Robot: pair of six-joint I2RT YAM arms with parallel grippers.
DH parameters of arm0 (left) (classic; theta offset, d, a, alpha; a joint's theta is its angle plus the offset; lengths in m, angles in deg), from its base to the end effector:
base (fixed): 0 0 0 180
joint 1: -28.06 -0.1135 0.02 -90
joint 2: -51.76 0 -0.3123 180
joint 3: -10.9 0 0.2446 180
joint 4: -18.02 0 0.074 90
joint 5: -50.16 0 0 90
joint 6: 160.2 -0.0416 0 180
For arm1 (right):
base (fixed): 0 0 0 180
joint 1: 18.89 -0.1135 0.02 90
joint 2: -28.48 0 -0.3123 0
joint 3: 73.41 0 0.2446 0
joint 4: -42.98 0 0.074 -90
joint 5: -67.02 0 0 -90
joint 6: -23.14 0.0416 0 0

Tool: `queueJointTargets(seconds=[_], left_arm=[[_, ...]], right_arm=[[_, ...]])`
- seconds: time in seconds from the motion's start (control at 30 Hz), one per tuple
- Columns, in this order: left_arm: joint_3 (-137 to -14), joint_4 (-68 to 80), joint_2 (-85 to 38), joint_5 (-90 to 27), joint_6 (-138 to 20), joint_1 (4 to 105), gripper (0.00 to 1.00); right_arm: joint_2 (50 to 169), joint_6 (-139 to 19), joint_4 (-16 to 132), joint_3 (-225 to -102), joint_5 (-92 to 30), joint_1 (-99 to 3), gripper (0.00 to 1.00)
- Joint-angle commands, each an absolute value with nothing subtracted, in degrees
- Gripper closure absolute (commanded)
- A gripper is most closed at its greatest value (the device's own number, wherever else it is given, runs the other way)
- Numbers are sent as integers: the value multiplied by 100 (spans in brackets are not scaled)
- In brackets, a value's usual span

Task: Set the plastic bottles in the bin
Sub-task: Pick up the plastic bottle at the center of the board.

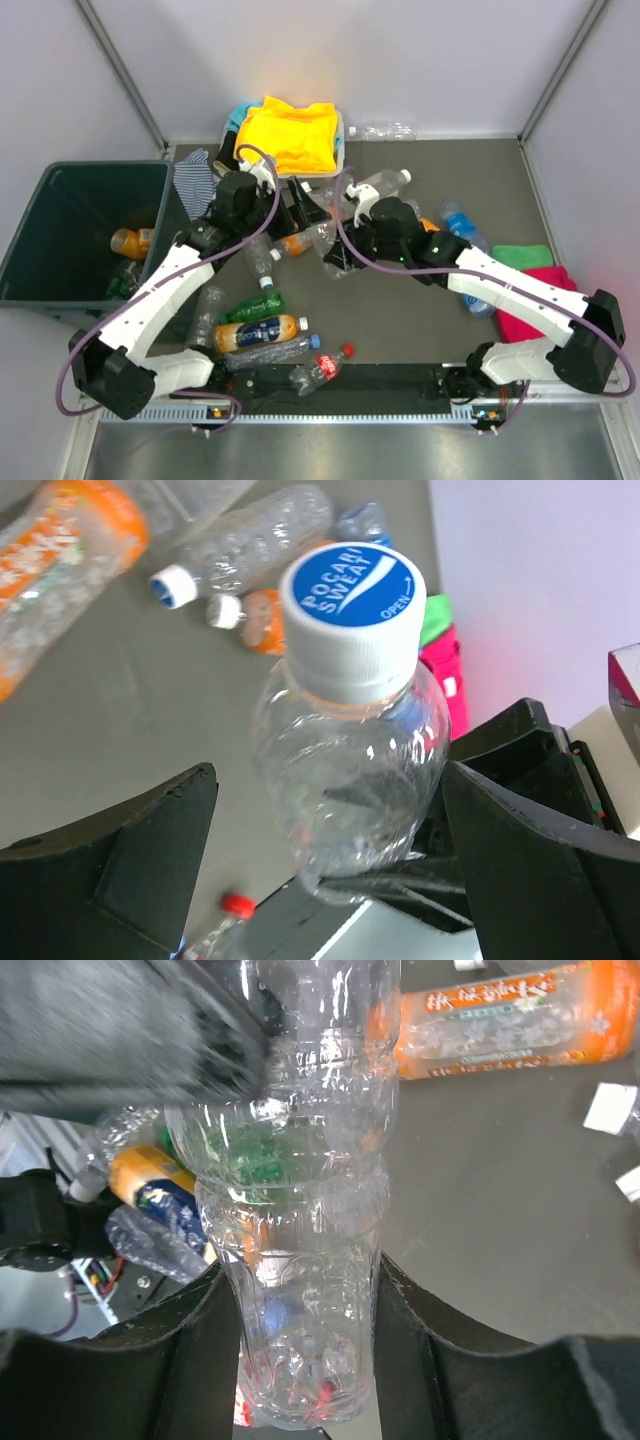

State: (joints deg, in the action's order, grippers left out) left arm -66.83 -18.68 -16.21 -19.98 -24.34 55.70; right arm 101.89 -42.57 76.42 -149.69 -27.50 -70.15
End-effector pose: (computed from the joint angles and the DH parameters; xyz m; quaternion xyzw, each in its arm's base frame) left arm 0.2103 -0.1261 0.3932 -0.0439 0.8433 -0.4260 0.3248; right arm 0.1693 0.2162 0.3663 -0.2214 0.8393 0.3305 0.3705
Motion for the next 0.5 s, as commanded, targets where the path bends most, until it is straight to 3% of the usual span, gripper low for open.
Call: queueJointTargets(seconds=[0.0, 0.07, 0.13, 0.23, 0.27, 0.33, 0.37, 0.47], left_arm=[[-6527, -884, -1460, -2147, -2090, 5759, 5], [-6491, -725, -1460, -2173, -2081, 5803, 12], [-6509, -716, -1486, -2191, -2116, 5803, 29], [-6754, -1163, -1469, -2567, -2405, 5803, 42], [-6842, -1460, -1452, -2726, -2511, 5803, 48], [-7193, -1813, -1434, -3190, -2861, 5795, 50], [-7351, -2197, -1469, -3323, -2968, 5803, 50], [-8097, -2875, -1662, -4139, -3433, 5795, 50]], right_arm=[[10020, -4225, 7238, -15422, -3115, -7083, 74], [10012, -4208, 7291, -15449, -3203, -7083, 71], [9994, -4147, 7395, -15432, -3177, -7083, 68], [9950, -4103, 7519, -15458, -3090, -7075, 56], [9950, -4102, 7641, -15484, -3002, -7083, 38], [9915, -4067, 7782, -15519, -2862, -7083, 19], [9889, -4041, 7887, -15528, -2704, -7083, 1], [9713, -3953, 8064, -15511, -2440, -7005, 1]])
